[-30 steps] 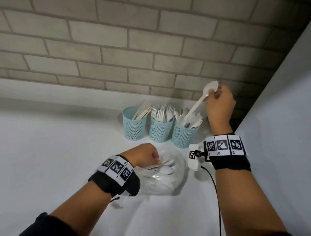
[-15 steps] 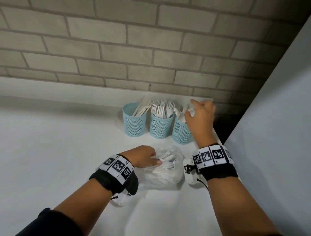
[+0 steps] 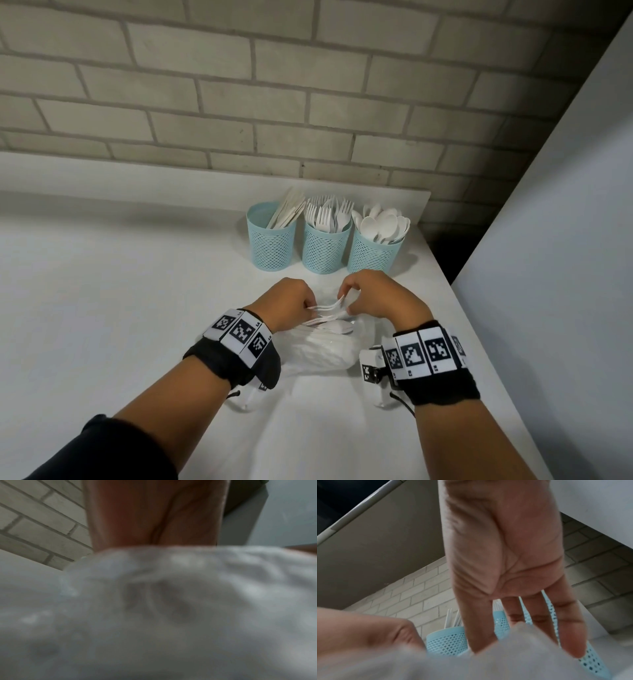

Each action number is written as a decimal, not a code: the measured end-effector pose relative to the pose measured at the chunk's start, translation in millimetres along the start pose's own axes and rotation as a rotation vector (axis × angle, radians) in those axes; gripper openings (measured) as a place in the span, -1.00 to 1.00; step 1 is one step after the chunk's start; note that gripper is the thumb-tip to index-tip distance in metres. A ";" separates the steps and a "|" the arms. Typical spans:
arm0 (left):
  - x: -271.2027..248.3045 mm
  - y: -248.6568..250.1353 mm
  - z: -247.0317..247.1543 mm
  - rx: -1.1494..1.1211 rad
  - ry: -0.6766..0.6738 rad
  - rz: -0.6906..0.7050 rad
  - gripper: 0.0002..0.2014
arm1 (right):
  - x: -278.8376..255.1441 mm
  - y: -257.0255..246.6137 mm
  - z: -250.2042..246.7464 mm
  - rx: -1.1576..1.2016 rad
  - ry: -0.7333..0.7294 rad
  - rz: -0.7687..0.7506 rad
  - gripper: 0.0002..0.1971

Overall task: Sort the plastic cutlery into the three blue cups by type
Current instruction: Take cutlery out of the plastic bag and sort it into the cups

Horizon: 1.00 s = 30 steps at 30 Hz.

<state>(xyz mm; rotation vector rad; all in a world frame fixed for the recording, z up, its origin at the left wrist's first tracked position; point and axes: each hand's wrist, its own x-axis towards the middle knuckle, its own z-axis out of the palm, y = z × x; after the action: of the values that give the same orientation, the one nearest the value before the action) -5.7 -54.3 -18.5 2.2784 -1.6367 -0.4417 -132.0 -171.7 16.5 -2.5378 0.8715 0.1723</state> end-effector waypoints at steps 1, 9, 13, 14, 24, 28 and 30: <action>-0.4 0.3 0.8 0.009 0.003 0.007 -0.79 | -0.3 0.6 2.2 0.001 0.002 0.010 -0.63; 0.1 -6.0 8.1 -0.082 -0.219 -0.009 -0.66 | 2.3 8.2 14.7 0.007 -0.022 0.050 -0.56; 0.1 -7.7 9.1 -0.109 -0.282 0.002 -0.59 | 4.0 9.7 14.9 0.021 -0.007 0.067 -0.60; -0.2 -7.6 8.6 -0.115 -0.285 0.007 -0.55 | 4.0 9.9 14.8 0.027 -0.004 0.066 -0.60; -2.8 0.3 7.5 0.038 -0.202 0.036 -0.63 | 3.9 12.8 17.7 0.080 0.062 0.061 -0.70; -3.4 -1.8 4.2 0.023 -0.165 0.035 -0.68 | 1.8 18.6 19.5 0.148 0.150 0.082 -0.70; -4.3 -1.7 3.2 0.009 -0.151 0.034 -0.70 | 0.6 19.4 19.5 0.160 0.200 0.082 -0.70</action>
<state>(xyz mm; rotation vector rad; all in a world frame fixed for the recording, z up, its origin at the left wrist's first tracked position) -6.9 -49.8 -21.8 2.2695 -1.7486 -0.6126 -142.8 -176.7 -8.3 -2.3999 1.0224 -0.1238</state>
